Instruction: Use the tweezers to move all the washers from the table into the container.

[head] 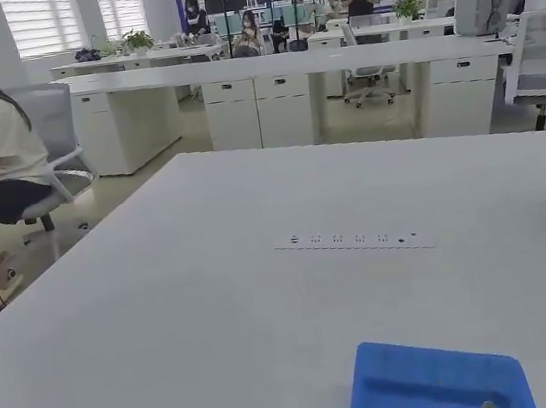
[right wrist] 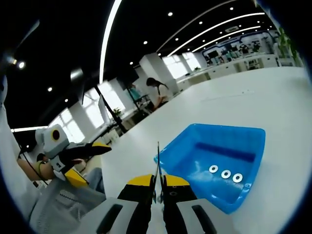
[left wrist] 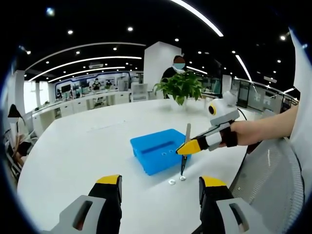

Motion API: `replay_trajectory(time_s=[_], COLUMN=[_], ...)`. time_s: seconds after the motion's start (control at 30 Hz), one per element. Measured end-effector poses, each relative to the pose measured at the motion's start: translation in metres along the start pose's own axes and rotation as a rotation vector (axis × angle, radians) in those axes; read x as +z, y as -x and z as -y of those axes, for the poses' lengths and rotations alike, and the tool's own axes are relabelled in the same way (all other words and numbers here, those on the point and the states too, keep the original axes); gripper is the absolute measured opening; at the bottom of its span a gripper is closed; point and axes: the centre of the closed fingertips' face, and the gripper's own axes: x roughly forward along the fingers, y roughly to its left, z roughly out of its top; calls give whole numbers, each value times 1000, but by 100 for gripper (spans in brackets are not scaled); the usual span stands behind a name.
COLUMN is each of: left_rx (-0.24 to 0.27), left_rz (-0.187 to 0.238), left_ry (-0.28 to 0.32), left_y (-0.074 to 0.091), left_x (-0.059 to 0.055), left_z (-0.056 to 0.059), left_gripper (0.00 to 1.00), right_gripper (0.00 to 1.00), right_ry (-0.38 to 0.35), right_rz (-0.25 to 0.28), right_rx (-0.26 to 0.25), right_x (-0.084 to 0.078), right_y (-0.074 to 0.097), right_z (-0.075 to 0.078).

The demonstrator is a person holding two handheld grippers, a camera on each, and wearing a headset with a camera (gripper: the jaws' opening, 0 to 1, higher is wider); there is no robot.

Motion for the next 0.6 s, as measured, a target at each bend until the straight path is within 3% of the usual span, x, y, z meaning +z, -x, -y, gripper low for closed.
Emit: replay_trajectory(time_s=[0.5,0.6], left_rx=[-5,-5], left_rz=[-6,-7], left_ry=[-3,-3], left_y=[-1,-1], left_x=[-2,-2], left_z=[2,2], left_gripper=[64,63], right_gripper=[4,4], right_ry=[101,172], right_rz=[-96,-113], right_rx=[-14,-5], right_x=[-19,-20], right_y=[-6,-7], right_z=[-1,-5])
